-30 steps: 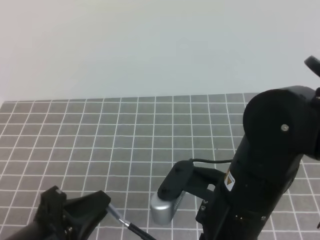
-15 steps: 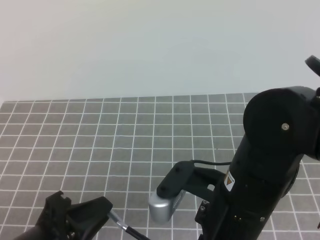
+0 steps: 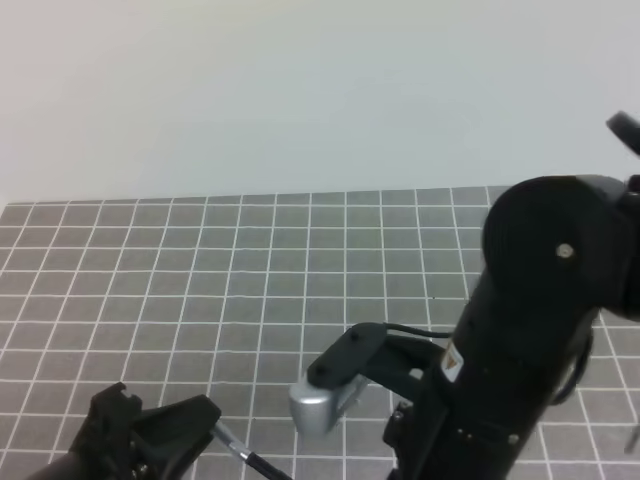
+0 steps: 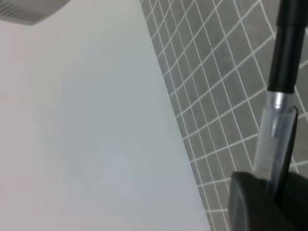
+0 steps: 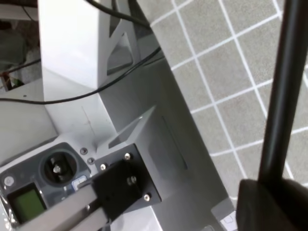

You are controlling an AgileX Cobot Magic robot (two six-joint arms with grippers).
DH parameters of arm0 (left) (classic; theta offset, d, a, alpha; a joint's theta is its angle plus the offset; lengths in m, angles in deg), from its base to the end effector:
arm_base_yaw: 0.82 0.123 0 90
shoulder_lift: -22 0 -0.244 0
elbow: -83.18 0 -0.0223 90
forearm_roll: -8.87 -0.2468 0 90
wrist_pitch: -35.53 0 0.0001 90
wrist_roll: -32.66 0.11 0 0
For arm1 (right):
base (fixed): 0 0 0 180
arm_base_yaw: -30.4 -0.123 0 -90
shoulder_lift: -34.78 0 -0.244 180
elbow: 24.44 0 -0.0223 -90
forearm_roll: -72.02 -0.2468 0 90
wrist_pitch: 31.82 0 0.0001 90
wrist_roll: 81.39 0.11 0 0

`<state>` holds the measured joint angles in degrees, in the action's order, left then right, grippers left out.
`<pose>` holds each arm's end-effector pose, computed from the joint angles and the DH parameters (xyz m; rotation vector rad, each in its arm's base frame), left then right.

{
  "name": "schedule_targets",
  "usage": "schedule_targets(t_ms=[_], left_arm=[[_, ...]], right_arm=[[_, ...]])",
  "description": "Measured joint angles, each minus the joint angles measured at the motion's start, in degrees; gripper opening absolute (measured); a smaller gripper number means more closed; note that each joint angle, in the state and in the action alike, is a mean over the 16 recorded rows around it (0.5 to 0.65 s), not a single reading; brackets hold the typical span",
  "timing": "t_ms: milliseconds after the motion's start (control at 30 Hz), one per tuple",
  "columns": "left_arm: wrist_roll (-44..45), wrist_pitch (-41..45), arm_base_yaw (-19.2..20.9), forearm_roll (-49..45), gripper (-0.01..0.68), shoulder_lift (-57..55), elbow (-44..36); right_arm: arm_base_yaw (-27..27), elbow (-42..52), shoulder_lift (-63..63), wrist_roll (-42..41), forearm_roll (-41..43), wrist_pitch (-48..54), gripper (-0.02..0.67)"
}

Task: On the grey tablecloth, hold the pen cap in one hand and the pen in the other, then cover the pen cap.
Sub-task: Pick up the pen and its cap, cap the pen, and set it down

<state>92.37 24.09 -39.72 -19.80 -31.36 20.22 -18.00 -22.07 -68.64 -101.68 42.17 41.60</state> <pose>0.1418 -0.1278 0.1986 1.7134 0.7827 0.5039 0.1635 0.2632 0.2181 1.4764 -2.5473 -0.7340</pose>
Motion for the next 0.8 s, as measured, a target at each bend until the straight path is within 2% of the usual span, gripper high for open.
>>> schedule_targets(t_ms=[400, 800], left_arm=[[0.12, 0.83, -1.01, -0.34, 0.001, -0.04, 0.0], [0.17, 0.62, -2.94, -0.89, 0.001, -0.04, 0.0]], right_arm=[[0.0, -6.56, -4.09, 1.99, -0.1, 1.46, -0.003], [0.0, -7.51, -5.87, 1.52, -1.02, 1.46, -0.003]])
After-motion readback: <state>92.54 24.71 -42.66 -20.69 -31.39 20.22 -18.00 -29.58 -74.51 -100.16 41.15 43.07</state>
